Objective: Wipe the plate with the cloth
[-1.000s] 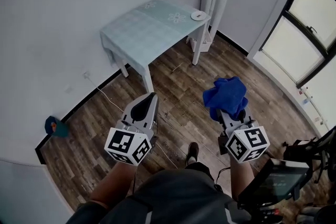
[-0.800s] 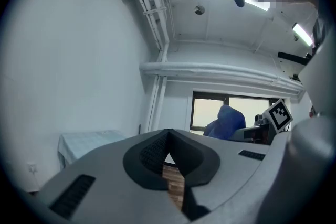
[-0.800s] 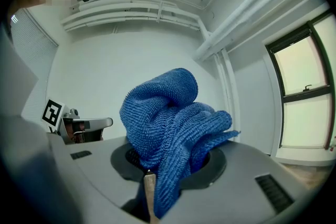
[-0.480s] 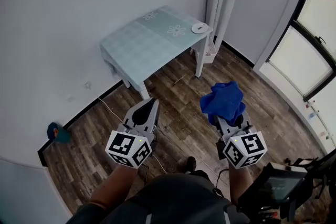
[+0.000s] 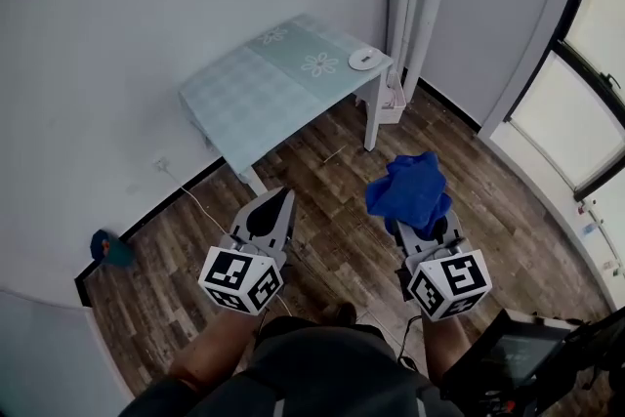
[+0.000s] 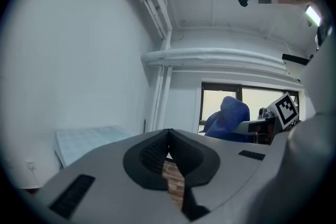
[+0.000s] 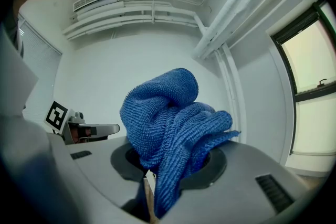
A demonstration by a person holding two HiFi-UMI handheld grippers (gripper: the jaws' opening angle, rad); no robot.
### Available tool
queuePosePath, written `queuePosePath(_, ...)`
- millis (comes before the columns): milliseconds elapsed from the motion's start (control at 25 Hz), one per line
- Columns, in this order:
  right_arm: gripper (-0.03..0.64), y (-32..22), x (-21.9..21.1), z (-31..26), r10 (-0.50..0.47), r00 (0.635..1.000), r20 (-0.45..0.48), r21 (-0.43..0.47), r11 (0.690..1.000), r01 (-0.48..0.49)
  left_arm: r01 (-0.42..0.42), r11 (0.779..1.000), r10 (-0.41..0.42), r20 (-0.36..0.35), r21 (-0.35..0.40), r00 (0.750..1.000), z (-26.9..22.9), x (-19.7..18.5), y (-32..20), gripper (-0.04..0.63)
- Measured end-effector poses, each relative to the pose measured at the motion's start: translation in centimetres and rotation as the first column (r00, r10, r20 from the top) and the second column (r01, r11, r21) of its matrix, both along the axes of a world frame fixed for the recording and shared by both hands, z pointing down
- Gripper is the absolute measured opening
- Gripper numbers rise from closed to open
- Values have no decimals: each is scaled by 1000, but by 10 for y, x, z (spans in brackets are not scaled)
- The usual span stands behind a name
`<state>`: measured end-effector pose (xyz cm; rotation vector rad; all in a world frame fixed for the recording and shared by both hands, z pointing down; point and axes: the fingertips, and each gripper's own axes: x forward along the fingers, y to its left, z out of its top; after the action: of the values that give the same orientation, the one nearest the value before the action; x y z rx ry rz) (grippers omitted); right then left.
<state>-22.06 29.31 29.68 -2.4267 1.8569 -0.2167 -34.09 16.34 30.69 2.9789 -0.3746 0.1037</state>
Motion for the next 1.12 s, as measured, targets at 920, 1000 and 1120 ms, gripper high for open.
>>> queuePosePath(920,129,-121,102,-1,19,1000,-22,-23,1000,-20,-44,998,41,-43,-53,998,5,108,-124,9)
queuePosePath(1000,129,-138,105,-2,24,999,-23,-24,999,-24,-48,998,45,-48,-51,998,5,113,-141,9)
queuePosePath(1120,129,-165,112,-5,20,999,-44,-34,999,-22,-53,995,48,-63,-79,997,9,121,-168,9)
